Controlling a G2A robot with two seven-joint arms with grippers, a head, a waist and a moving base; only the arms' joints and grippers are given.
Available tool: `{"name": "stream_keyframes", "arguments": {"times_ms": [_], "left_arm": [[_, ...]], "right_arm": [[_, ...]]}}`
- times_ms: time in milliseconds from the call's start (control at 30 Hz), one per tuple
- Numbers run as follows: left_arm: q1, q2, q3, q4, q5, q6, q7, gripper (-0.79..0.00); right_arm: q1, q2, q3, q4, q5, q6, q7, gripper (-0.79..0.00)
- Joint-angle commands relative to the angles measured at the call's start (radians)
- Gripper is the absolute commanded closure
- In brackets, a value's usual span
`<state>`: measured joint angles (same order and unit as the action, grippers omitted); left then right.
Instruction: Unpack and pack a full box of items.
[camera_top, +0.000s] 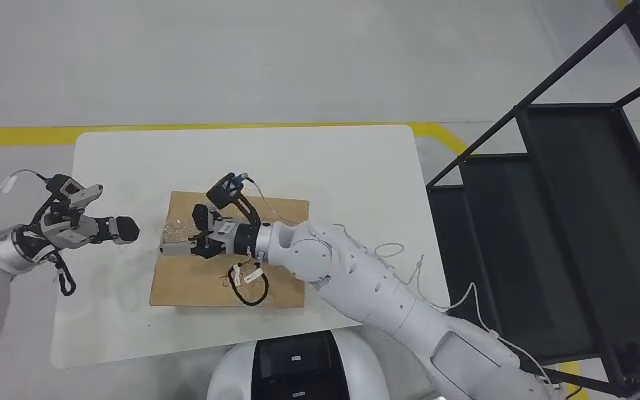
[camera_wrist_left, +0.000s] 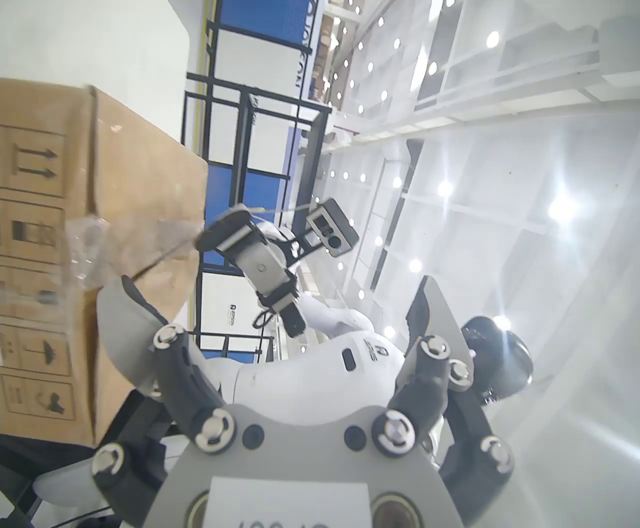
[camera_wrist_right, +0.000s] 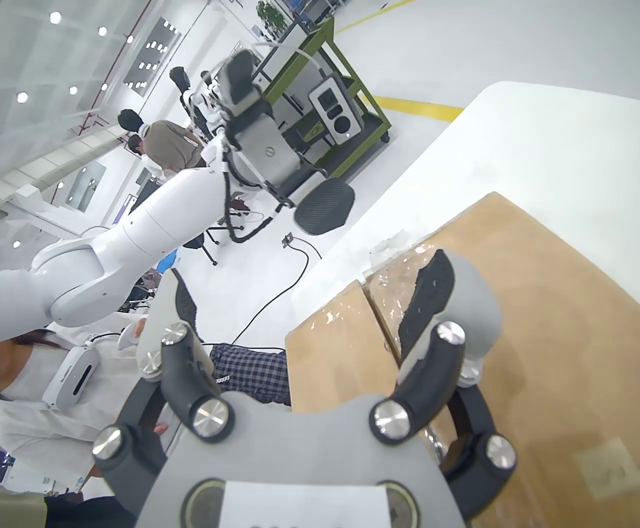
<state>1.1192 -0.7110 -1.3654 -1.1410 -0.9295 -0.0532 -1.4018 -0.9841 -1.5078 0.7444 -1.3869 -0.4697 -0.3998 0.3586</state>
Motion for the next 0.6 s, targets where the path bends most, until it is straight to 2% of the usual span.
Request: {"name": "stream_keyframes", "arguments": {"times_ms": [0, 267, 400, 567], "left_arm": [[-0.018, -0.004, 0.011, 0.023, 0.036, -0.017, 0.026, -0.785], [-0.065, -0.019, 0.066, 0.055, 0.144, -0.023, 0.037, -0.785], [-0.086, -0.027, 0.093, 0.063, 0.184, -0.016, 0.020, -0.785], [-0.103, -0.032, 0.106, 0.068, 0.194, -0.011, -0.030, -0.785]], "right_arm": [[-0.063, 0.026, 0.064, -0.088, -0.017, -0.004, 0.032, -0.785], [-0.294, 0.099, 0.272, -0.377, -0.056, -0.029, 0.120, -0.785], [-0.362, 0.117, 0.328, -0.440, -0.049, -0.047, 0.137, -0.785], [-0.399, 0.129, 0.349, -0.460, -0.037, -0.064, 0.142, -0.785]]}}
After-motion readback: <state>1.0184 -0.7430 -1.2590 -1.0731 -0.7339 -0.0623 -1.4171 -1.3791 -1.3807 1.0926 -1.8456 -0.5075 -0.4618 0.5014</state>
